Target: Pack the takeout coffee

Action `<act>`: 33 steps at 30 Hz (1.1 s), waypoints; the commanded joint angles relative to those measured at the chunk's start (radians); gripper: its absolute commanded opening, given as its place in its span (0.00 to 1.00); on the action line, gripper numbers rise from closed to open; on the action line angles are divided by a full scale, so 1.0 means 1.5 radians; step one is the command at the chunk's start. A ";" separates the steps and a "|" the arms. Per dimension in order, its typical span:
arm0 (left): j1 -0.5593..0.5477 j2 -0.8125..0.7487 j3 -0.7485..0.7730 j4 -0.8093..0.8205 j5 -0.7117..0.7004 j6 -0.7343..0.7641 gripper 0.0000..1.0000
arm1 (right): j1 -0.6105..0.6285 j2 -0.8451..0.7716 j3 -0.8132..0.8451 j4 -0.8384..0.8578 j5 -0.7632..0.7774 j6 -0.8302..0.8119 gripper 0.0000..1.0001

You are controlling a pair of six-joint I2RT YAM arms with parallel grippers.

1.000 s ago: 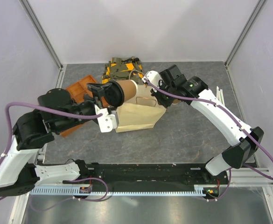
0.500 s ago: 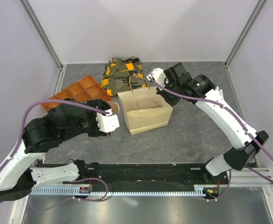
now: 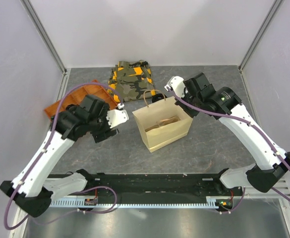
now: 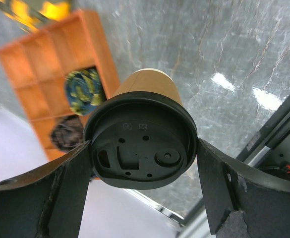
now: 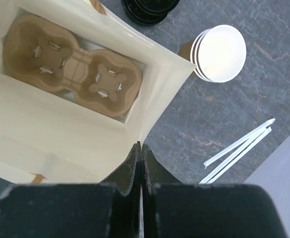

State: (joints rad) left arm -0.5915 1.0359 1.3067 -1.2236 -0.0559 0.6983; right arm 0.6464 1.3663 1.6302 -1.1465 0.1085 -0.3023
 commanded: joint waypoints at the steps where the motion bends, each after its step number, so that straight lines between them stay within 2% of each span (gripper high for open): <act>1: 0.041 0.066 -0.018 0.043 0.056 0.003 0.31 | -0.006 -0.024 -0.011 0.006 0.031 0.002 0.00; 5: 0.057 0.142 -0.038 0.067 0.064 -0.036 0.32 | -0.007 -0.028 -0.015 0.017 0.036 -0.004 0.00; 12: 0.059 0.198 -0.088 0.160 0.039 -0.098 0.34 | -0.008 -0.030 -0.017 0.027 0.029 -0.001 0.00; 26: 0.059 0.248 -0.147 0.228 0.039 -0.103 0.43 | -0.008 -0.020 -0.009 0.029 0.017 -0.007 0.00; 33: 0.060 0.238 -0.153 0.240 0.038 -0.102 0.69 | -0.008 -0.017 -0.004 0.023 0.012 -0.009 0.00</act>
State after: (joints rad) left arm -0.5060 1.4025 1.0828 -0.9089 0.0017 0.5724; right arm 0.6365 1.3491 1.6058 -1.1297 0.1291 -0.3111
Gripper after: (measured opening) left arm 0.850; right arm 0.007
